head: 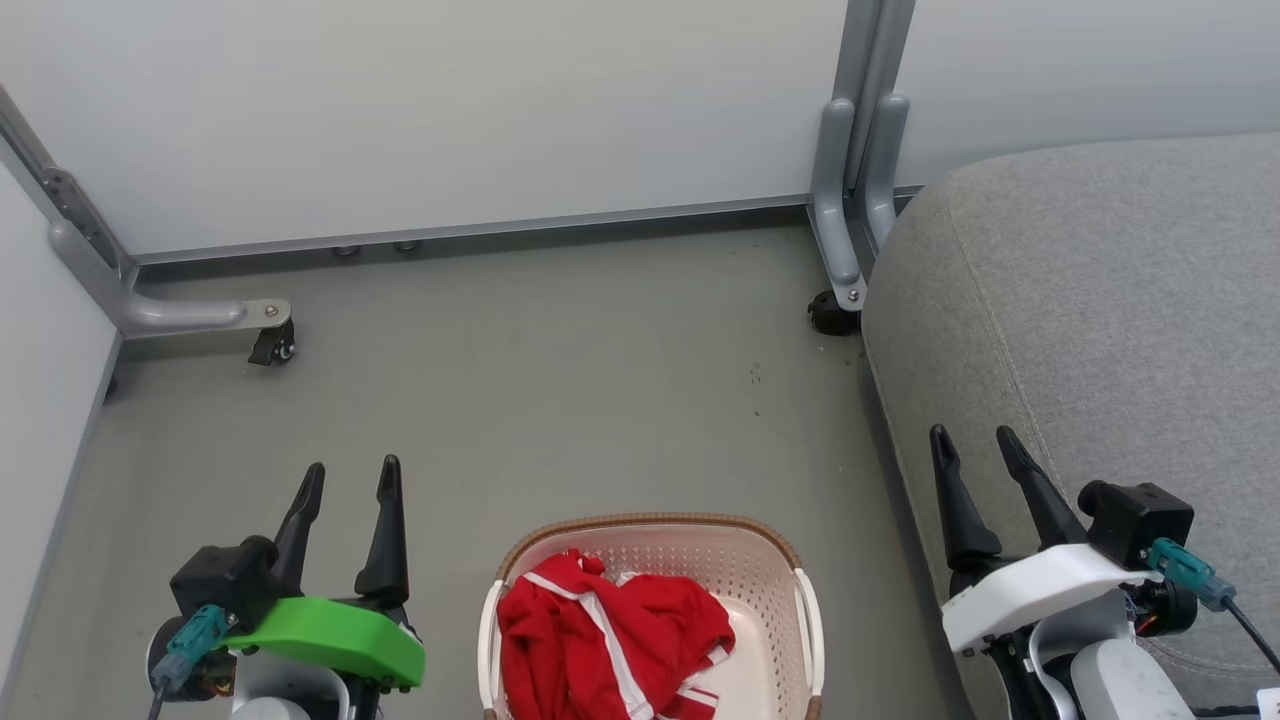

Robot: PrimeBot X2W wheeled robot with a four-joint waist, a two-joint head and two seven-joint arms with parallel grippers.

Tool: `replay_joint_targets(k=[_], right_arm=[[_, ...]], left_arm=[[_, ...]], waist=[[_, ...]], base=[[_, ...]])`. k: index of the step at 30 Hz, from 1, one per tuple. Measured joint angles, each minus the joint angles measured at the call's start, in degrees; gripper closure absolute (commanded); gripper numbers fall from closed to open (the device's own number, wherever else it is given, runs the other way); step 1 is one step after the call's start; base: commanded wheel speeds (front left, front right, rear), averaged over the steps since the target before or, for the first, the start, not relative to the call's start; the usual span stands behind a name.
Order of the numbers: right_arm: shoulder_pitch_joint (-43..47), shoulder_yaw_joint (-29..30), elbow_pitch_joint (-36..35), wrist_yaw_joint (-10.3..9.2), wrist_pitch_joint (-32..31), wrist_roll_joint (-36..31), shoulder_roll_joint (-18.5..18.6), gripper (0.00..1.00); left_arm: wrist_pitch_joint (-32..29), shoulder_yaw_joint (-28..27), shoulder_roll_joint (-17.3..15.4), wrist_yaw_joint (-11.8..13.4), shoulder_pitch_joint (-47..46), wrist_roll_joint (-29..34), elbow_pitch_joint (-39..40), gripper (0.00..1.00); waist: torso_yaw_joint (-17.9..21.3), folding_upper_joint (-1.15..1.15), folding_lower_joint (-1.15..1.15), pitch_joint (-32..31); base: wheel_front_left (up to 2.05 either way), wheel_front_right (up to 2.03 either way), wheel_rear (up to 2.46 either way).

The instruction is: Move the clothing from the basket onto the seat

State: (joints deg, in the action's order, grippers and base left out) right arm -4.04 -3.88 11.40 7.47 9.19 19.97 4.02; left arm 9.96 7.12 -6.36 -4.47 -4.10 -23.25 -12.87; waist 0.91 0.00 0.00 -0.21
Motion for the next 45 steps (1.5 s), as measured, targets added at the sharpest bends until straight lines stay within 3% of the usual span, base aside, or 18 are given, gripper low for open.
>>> replay_joint_targets(k=[45], right_arm=[[1.14, -0.38, 0.8, 0.02, 3.36, -16.08, -1.16, 0.0]], left_arm=[[5.04, -3.15, 2.68, -2.64, 1.09, 16.24, -4.23, 0.0]], waist=[[0.31, 0.0, 0.0, -0.15]], base=[[0.0, 0.0, 0.0]])
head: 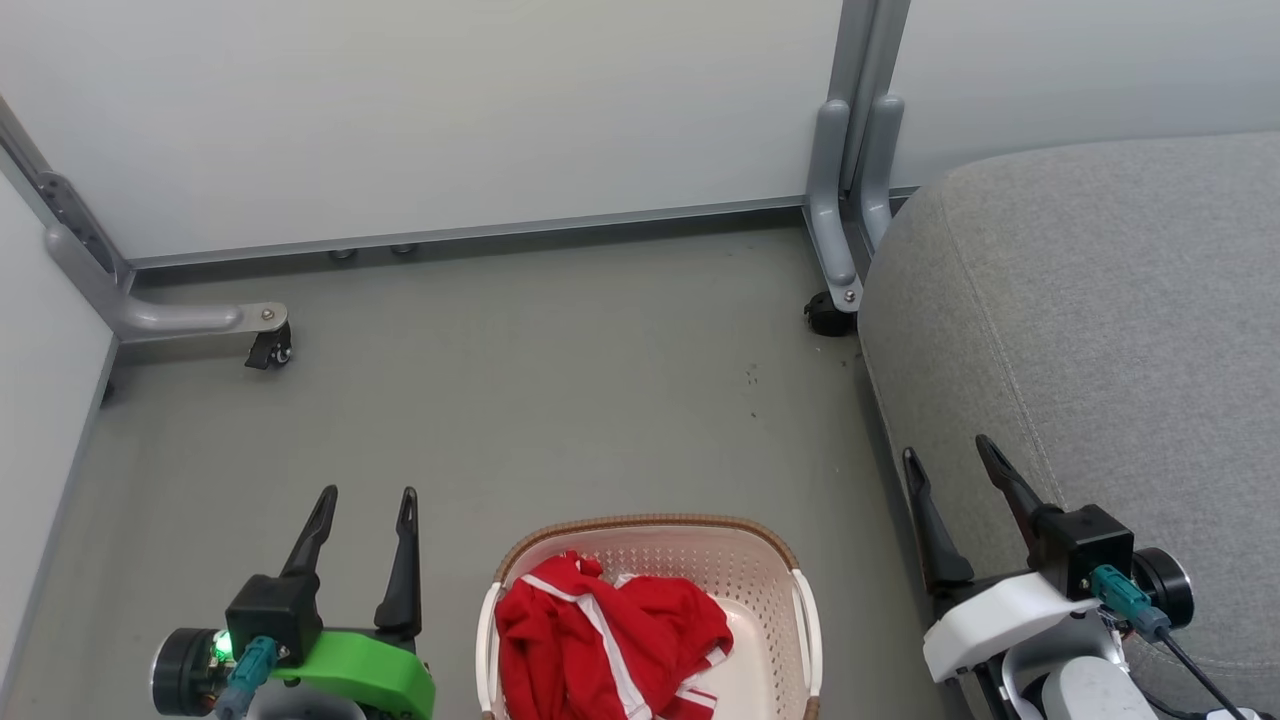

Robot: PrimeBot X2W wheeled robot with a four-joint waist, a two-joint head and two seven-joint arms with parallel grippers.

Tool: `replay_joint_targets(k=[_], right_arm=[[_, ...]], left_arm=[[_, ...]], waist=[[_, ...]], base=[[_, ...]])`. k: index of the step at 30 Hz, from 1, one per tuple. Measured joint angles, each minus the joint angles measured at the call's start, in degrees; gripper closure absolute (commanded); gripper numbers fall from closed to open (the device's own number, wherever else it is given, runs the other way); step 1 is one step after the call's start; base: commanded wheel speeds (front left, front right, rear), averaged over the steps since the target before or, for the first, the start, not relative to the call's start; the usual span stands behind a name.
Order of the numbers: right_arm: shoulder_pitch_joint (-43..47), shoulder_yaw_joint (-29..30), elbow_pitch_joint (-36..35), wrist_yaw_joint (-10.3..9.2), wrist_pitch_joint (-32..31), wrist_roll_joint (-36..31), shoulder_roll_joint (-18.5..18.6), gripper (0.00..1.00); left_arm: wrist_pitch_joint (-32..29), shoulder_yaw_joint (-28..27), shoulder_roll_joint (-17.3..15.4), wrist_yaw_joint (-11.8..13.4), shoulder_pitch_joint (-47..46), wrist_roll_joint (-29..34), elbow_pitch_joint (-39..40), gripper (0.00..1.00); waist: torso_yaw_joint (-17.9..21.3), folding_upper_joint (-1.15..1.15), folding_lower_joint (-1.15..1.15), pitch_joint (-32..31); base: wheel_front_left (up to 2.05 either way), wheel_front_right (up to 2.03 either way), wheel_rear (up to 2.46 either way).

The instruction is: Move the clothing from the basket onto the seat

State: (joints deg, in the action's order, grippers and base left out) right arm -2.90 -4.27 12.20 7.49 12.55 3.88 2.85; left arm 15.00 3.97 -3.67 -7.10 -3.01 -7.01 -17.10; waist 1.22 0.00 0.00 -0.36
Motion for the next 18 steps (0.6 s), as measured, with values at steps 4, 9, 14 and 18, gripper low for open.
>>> replay_joint_targets(k=[4, 9, 14, 18], right_arm=[[0.01, -0.01, 0.0, 0.0, 0.0, 0.12, -0.01, 0.0], [0.01, -0.01, 0.0, 0.0, 0.0, 0.55, -0.01, 0.0], [0.0, 0.03, -0.14, 0.0, 0.0, 0.74, -0.01, 0.0], [-0.06, 0.03, -0.31, 0.0, 0.13, 1.03, -0.01, 0.0]], left_arm=[[0.02, -0.26, 0.3, -0.03, 0.0, -0.01, -0.48, 0.0], [0.03, -0.63, 0.47, -0.19, -0.01, -0.41, -0.94, 0.0], [0.02, -0.91, 0.56, -0.21, -0.05, -0.43, -1.16, 0.0], [0.02, -0.99, 0.64, -0.21, -0.26, -0.41, -1.14, 0.0]], waist=[[0.0, 0.0, 0.0, 0.0], [0.02, 0.0, 0.0, 0.03], [0.06, 0.0, 0.0, 0.19], [0.08, 0.0, 0.0, 0.67]], base=[[0.0, 0.0, 0.0], [0.0, 0.0, 0.0], [0.0, 0.0, 0.0], [0.0, 0.0, 0.0]])
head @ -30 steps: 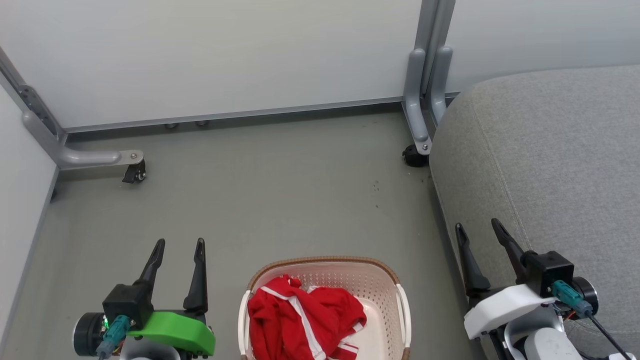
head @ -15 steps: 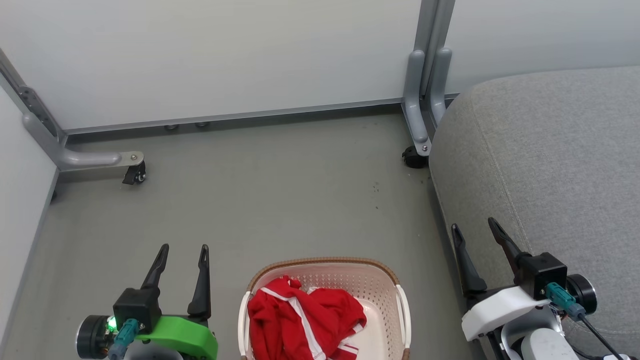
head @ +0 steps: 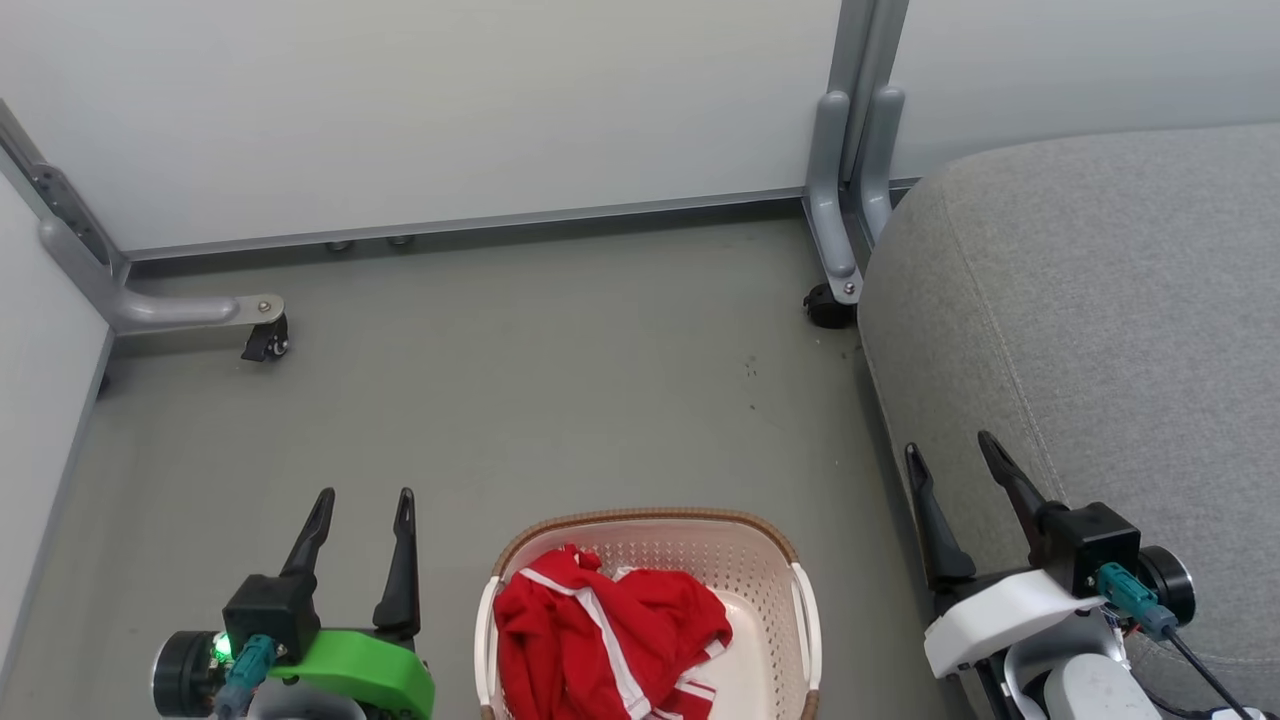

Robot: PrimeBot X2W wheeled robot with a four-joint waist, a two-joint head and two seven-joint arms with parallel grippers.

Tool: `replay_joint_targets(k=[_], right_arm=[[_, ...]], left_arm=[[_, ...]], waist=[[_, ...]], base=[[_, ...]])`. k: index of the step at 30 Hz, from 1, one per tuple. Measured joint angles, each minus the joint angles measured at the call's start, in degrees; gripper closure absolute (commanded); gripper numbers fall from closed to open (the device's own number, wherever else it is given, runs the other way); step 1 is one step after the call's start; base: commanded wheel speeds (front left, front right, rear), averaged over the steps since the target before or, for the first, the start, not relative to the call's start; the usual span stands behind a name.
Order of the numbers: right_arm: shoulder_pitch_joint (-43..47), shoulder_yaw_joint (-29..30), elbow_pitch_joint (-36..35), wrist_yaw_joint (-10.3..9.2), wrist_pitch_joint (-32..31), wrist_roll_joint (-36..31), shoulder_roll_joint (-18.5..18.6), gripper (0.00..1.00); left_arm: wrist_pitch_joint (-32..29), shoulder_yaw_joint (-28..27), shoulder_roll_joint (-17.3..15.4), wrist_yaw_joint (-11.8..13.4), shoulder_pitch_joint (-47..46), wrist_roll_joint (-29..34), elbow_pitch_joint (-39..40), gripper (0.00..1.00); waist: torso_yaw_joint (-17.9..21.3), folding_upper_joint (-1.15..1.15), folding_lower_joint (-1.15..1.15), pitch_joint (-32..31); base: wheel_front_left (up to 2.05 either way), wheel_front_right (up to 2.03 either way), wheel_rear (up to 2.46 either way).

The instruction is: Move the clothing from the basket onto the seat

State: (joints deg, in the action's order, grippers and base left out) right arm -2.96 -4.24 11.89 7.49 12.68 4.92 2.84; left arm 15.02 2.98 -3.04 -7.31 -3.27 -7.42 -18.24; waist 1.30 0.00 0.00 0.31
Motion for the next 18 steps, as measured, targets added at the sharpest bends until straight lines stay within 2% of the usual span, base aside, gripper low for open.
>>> replay_joint_targets(k=[7, 12, 18], right_arm=[[-2.47, 0.02, -2.0, 0.0, -0.01, -0.31, 0.0, 0.0], [-5.41, -0.67, -3.53, 0.0, 0.02, -0.34, -0.01, 0.0], [-9.96, -2.71, -5.41, 0.0, 0.57, -0.34, -0.01, 0.0]], left_arm=[[0.02, 5.0, 0.13, -0.01, -4.35, 1.89, -2.85, 0.0], [0.02, 11.91, 0.18, 0.32, -9.04, 1.77, -8.46, 0.0], [0.09, 19.83, 0.24, 2.8, -16.75, 1.58, -18.09, 0.0]], waist=[[-0.13, 0.0, 0.0, 3.39], [0.01, 0.0, 0.0, 7.33], [0.83, 0.0, 0.0, 13.43]], base=[[0.0, 0.0, 0.0], [0.0, 0.0, 0.0], [0.0, 0.0, 0.0]])
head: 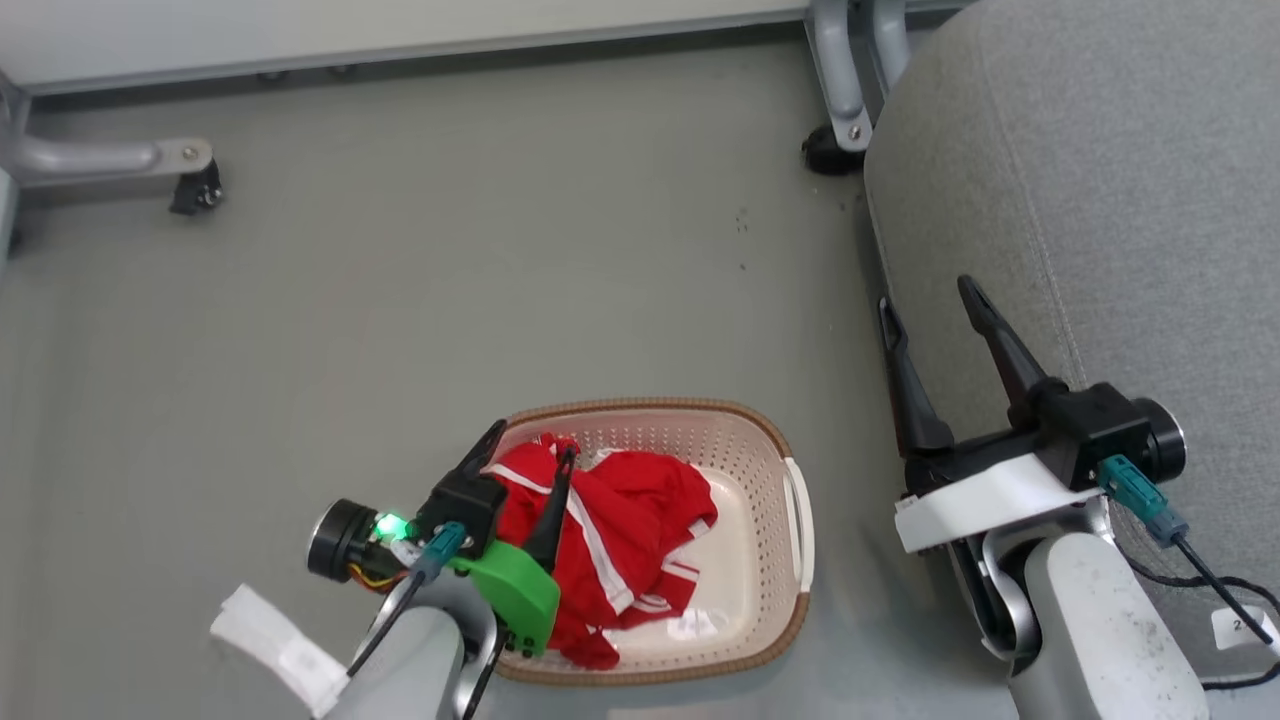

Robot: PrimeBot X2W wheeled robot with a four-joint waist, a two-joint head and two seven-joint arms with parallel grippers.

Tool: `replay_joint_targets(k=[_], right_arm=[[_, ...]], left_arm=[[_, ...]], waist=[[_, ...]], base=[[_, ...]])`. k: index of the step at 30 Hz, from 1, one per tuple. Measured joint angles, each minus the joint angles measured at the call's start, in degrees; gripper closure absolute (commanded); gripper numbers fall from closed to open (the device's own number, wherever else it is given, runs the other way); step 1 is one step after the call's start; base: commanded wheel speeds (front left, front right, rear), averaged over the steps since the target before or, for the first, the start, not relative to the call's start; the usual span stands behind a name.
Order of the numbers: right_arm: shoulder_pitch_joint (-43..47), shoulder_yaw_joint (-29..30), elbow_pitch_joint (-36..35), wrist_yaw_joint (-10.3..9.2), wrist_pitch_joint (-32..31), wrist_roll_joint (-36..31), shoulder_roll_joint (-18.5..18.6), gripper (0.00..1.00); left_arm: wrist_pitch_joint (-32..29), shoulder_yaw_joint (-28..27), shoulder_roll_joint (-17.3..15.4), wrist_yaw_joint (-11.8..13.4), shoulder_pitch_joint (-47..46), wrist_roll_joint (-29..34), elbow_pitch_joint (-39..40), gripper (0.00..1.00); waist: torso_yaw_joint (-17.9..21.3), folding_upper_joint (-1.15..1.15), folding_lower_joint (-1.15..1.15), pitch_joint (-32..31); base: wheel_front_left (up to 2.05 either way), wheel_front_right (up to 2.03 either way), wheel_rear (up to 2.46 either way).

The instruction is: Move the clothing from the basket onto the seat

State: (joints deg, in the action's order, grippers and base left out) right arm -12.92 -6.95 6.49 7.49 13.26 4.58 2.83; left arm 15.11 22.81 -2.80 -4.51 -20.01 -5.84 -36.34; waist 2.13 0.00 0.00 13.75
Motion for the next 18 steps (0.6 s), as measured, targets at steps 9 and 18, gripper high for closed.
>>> replay_joint_targets(k=[9, 18], right_arm=[[-6.16, -1.78, -2.02, 0.0, 0.97, 1.13, 0.01, 0.0], [-9.13, -2.5, -1.91, 0.0, 1.56, 2.82, 0.05, 0.0]], left_arm=[[-0.63, 12.2, 0.08, 0.98, -15.41, 5.84, -14.71, 0.0], [-5.08, 19.28, 0.09, 0.67, -25.49, 8.83, -25.62, 0.0]], waist=[[1.91, 0.0, 0.0, 10.56], [4.7, 0.0, -0.01, 20.59]], base=[[0.0, 0.0, 0.0], [0.0, 0.0, 0.0]])
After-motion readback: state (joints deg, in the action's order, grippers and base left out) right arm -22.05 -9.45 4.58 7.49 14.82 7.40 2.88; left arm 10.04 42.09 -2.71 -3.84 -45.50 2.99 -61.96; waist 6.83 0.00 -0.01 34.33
